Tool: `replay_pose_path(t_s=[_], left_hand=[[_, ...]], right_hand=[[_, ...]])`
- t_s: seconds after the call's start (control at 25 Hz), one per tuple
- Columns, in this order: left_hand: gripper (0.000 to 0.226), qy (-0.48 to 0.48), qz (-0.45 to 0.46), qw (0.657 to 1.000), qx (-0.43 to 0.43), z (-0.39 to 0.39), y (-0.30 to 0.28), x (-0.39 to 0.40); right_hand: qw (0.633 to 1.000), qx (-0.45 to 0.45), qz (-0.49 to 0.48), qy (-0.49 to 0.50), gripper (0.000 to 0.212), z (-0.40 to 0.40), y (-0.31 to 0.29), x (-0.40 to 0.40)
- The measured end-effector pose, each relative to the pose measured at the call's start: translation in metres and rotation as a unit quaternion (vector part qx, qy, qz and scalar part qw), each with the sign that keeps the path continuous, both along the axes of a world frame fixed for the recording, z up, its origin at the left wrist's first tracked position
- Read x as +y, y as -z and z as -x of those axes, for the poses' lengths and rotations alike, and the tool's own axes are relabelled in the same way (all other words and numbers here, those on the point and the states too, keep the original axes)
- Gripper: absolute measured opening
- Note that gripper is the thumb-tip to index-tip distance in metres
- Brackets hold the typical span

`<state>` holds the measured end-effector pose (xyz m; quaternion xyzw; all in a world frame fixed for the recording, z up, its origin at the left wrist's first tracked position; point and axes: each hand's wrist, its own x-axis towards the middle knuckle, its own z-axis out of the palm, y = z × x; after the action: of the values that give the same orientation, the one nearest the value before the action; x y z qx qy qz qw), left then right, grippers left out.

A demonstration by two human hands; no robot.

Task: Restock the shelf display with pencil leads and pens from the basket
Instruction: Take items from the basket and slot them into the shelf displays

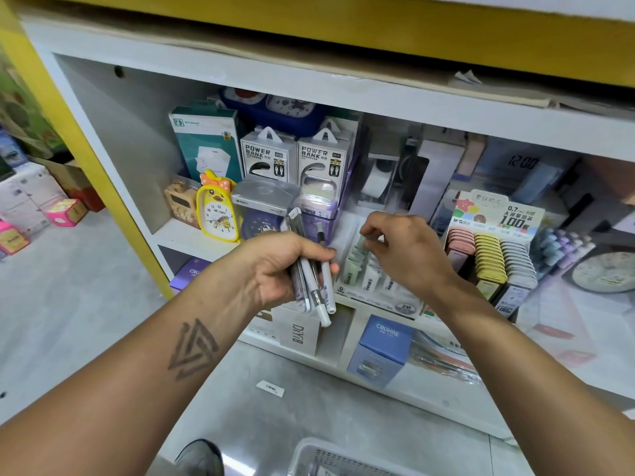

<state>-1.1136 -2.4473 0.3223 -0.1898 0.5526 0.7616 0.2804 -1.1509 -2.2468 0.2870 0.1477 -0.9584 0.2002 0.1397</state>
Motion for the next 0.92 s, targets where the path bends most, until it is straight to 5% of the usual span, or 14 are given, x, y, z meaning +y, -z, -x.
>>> replay_pose_path(t_s=[0.24, 0.32, 0.44, 0.52, 0.68, 0.92], left_hand=[[0.027, 0.021, -0.009, 1.000, 0.017, 0.001, 0.001, 0.000], [0.023, 0.033, -0.010, 0.999, 0.021, 0.001, 0.000, 0.001], [0.014, 0.052, -0.008, 0.998, 0.033, -0.003, -0.003, 0.008], [0.029, 0.065, -0.017, 0.997, 0.041, -0.004, -0.003, 0.014], [0.016, 0.066, -0.062, 0.996, 0.025, -0.003, -0.006, 0.034], [0.005, 0.049, -0.102, 0.993, 0.009, -0.009, -0.013, 0.079]], right_hand=[[0.994, -0.036, -0.105, -0.015, 0.021, -0.001, -0.003, -0.006], [0.995, -0.076, 0.065, -0.017, 0.019, -0.006, -0.015, -0.010], [0.903, -0.236, 0.358, -0.020, 0.009, -0.016, -0.035, -0.018], [0.871, -0.283, 0.401, -0.030, 0.012, -0.021, -0.039, -0.017], [0.825, -0.245, 0.509, -0.014, 0.018, -0.031, -0.053, 0.023], [0.825, -0.127, 0.550, 0.039, 0.017, -0.058, -0.067, 0.106]])
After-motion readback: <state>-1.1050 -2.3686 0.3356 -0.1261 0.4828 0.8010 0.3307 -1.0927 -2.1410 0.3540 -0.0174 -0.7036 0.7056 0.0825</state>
